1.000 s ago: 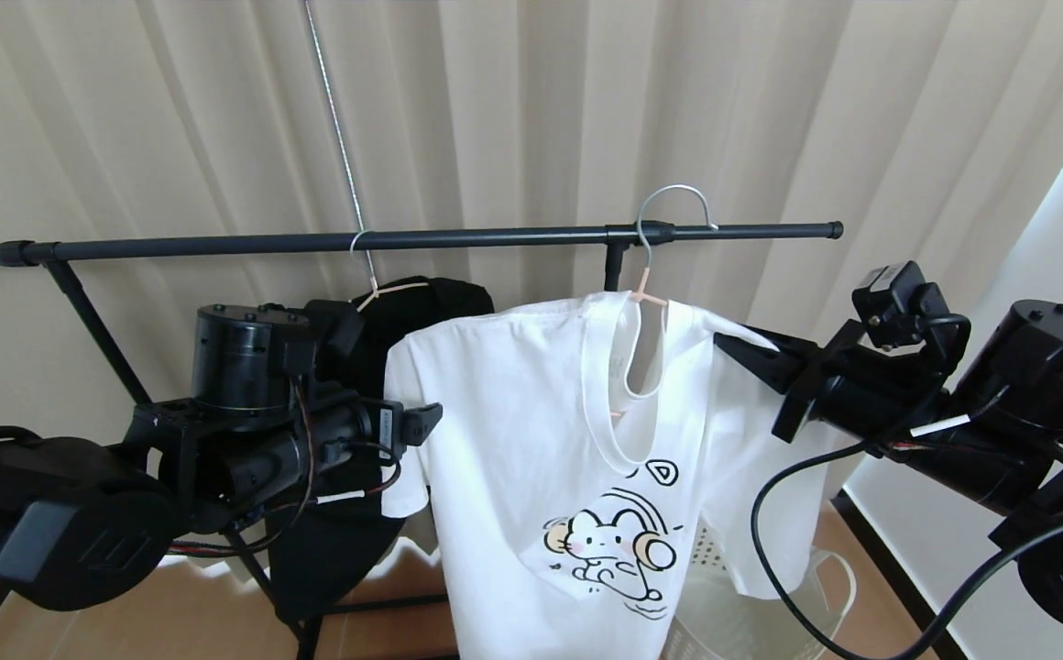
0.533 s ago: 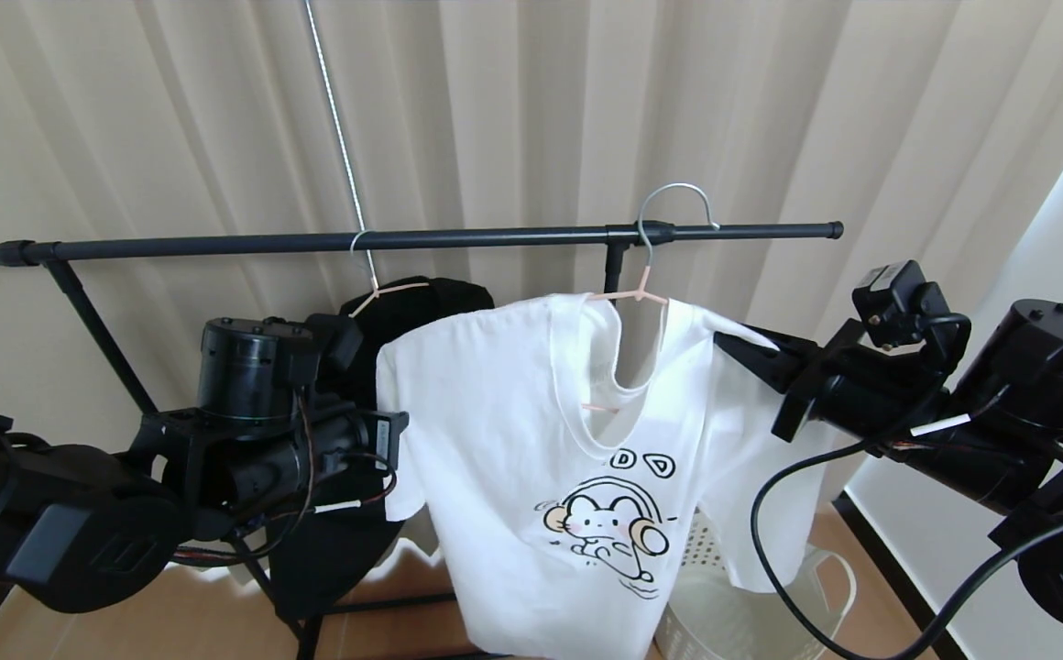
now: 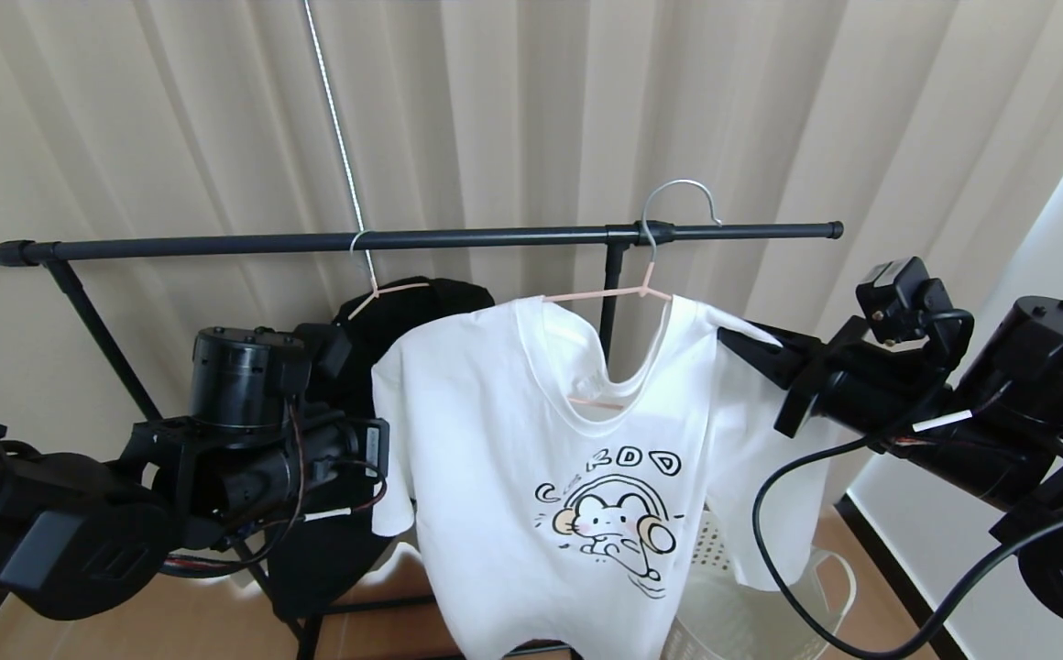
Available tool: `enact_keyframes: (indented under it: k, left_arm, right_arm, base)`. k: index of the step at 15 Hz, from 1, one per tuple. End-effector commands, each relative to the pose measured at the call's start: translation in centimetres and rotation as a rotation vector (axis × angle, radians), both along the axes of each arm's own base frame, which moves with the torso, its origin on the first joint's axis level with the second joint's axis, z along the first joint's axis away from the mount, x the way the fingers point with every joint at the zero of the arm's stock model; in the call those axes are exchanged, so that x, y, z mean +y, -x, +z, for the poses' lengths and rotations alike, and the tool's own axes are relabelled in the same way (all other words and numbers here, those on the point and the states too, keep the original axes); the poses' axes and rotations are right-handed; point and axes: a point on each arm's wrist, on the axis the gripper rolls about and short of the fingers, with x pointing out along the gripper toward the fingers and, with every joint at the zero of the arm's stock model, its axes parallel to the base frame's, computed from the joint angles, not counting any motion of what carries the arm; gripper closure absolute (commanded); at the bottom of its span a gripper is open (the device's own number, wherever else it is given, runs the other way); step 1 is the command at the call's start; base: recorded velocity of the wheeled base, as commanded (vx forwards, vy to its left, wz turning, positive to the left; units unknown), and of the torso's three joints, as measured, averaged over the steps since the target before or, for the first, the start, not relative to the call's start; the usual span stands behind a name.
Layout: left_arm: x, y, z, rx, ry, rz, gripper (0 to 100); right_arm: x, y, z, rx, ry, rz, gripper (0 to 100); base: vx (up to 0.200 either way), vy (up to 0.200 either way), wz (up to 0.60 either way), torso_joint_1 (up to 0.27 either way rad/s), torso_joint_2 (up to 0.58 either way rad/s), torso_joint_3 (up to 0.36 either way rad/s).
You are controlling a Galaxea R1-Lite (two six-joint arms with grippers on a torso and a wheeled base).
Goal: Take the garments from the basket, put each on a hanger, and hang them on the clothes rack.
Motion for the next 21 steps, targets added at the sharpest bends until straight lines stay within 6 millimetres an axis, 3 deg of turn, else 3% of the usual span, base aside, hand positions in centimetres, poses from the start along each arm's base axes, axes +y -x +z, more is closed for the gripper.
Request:
enact_keyframes:
  k: [1, 12, 13, 16, 21]
  left_arm:
    - [0.1, 0.1, -0.1, 0.003, -0.001, 0.002, 100]
    - [0.7, 1.8, -0.7, -0.102, 0.033, -0.017, 100]
    - [0.7, 1.9, -0.7, -0.101, 0.036, -0.019, 0]
    - [0.8, 2.3, -0.2, -0.124, 0.05, -0.02, 0]
    - [2.3, 4.1, 5.2, -0.301, 0.097, -0.078, 0]
  right_arm:
    - [0.0, 0.0, 0.0, 0.003, -0.004, 0.0, 100]
    - [0.0, 0.0, -0.1, 0.012, -0.006, -0.001, 100]
    - [-0.1, 0.1, -0.1, 0.01, -0.006, -0.001, 100]
    - [0.0, 0.0, -0.2, 0.013, -0.005, 0.0, 100]
    - [0.0, -0.2, -0.7, 0.033, -0.001, 0.002, 100]
  base:
    - [0.0, 0.0, 0.0, 0.0, 0.0, 0.0]
    - [0.0, 0.0, 0.0, 0.0, 0.0, 0.0]
    - [0.0, 0.0, 0.0, 0.0, 0.0, 0.0]
    - [0.0, 0.0, 0.0, 0.0, 0.0, 0.0]
    - [0.0, 0.0, 0.0, 0.0, 0.0, 0.0]
